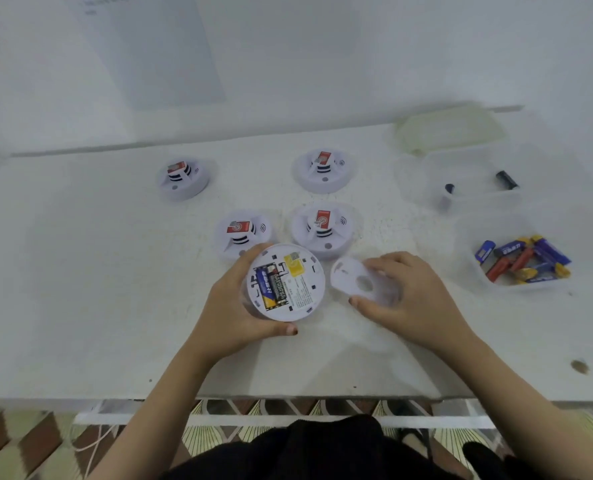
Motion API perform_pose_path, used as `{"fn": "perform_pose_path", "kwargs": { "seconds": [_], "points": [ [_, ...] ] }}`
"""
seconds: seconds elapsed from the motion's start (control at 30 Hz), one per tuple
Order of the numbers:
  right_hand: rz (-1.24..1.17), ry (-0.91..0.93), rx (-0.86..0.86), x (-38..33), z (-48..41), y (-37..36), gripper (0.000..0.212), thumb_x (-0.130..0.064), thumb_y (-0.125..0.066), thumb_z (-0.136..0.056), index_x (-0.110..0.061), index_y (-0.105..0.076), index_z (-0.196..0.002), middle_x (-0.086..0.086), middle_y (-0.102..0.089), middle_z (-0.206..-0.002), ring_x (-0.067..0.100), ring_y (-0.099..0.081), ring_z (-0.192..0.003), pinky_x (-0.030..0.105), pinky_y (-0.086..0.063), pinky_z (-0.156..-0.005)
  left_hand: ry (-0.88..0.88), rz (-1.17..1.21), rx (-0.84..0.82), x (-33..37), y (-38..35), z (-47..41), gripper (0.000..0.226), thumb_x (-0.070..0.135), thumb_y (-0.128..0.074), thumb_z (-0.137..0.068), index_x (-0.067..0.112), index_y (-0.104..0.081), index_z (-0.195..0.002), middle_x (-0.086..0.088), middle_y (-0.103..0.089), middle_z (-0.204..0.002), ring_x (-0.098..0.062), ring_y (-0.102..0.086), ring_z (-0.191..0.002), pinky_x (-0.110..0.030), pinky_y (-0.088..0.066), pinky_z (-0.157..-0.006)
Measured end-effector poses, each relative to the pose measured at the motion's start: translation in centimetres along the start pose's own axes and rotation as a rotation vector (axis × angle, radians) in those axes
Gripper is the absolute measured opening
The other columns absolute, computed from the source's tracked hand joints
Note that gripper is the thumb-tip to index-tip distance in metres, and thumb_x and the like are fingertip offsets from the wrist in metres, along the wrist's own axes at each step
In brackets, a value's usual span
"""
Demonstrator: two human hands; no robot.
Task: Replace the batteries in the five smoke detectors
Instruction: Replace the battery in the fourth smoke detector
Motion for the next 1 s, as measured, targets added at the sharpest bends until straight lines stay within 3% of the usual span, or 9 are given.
{"fn": "perform_pose_path", "kwargs": {
  "seconds": [0.1,0.2,0.3,0.43,0.53,0.77,1.0],
  "points": [
    [-0.192,-0.028,0.052,-1.0,0.0,0.2,0.064,-0.062,-0.06,-0.065,-0.021,-0.064,-0.115,-0.009,-0.058,-0.104,-0.001,-0.052,-0.093,0.012,-0.036,-0.082,-0.014,0.01,-0.043,-0.2,-0.3,0.0,0.096,0.041,-0.087,-0.047,0.039,-0.043,-0.132,0.035,-0.056,-0.121,0.01,-0.054,-0.114,-0.005,-0.045,-0.087],
    [-0.223,0.055,-0.031,-2.5,0.2,-0.9,0.061,-0.058,-0.063,-0.069,-0.031,-0.056,-0.124,-0.01,-0.055,-0.115,0.005,-0.049,-0.106,0.012,-0.034,-0.09,-0.022,0.018,-0.092,-0.6,-0.7,-0.1,0.092,0.037,-0.089,-0.048,0.053,-0.045,-0.127,0.028,-0.061,-0.118,0.004,-0.058,-0.112,-0.012,-0.05,-0.086],
    [-0.106,0.186,-0.111,-4.2,0.3,-2.0,0.063,-0.054,-0.061,-0.072,-0.026,-0.056,-0.128,-0.01,-0.051,-0.119,0.007,-0.044,-0.108,0.018,-0.032,-0.096,-0.001,0.058,-0.135,-1.5,-0.9,-0.2,0.102,0.035,-0.092,-0.045,0.035,-0.045,-0.136,0.017,-0.062,-0.122,-0.005,-0.06,-0.115,-0.026,-0.054,-0.091],
    [0.016,0.278,-0.144,-5.9,-0.4,-2.6,0.061,-0.052,-0.059,-0.074,-0.022,-0.058,-0.127,-0.002,-0.051,-0.121,0.01,-0.042,-0.106,0.032,-0.036,-0.093,0.01,0.079,-0.154,-1.8,-1.0,-0.6,0.106,0.036,-0.091,-0.04,0.042,-0.038,-0.132,0.025,-0.057,-0.123,0.002,-0.056,-0.116,-0.013,-0.048,-0.088],
    [0.08,0.319,-0.147,-6.5,-0.9,-2.9,0.06,-0.05,-0.058,-0.074,-0.021,-0.059,-0.126,0.003,-0.052,-0.122,0.016,-0.042,-0.11,0.037,-0.037,-0.092,-0.016,0.081,-0.166,-1.8,-1.1,-0.9,0.099,0.033,-0.091,-0.042,0.034,-0.044,-0.129,0.02,-0.058,-0.12,-0.004,-0.056,-0.116,-0.014,-0.048,-0.087],
    [0.113,0.325,-0.154,-7.2,-0.9,-3.4,0.06,-0.052,-0.057,-0.075,-0.026,-0.056,-0.129,-0.002,-0.052,-0.12,0.013,-0.042,-0.108,0.03,-0.03,-0.091,-0.057,0.084,-0.182,-1.8,-0.8,-1.2,0.099,0.021,-0.095,-0.046,0.019,-0.048,-0.133,0.013,-0.059,-0.122,-0.011,-0.056,-0.118,-0.022,-0.049,-0.091],
    [0.144,0.292,-0.101,-7.5,-1.2,-3.4,0.06,-0.053,-0.054,-0.073,-0.024,-0.061,-0.124,0.0,-0.057,-0.113,0.014,-0.043,-0.102,0.031,-0.028,-0.087,-0.063,0.078,-0.2,-1.5,-0.8,-1.6,0.099,0.004,-0.095,-0.047,0.035,-0.049,-0.129,0.022,-0.061,-0.119,-0.002,-0.056,-0.116,-0.016,-0.048,-0.09]
  ]
}}
Point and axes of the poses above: each hand's wrist, its own z-axis away from the middle knuckle, its own y-axis out of the back of the hand, x = y × z, the point moved 6 cm from there along -z, towards the middle knuckle
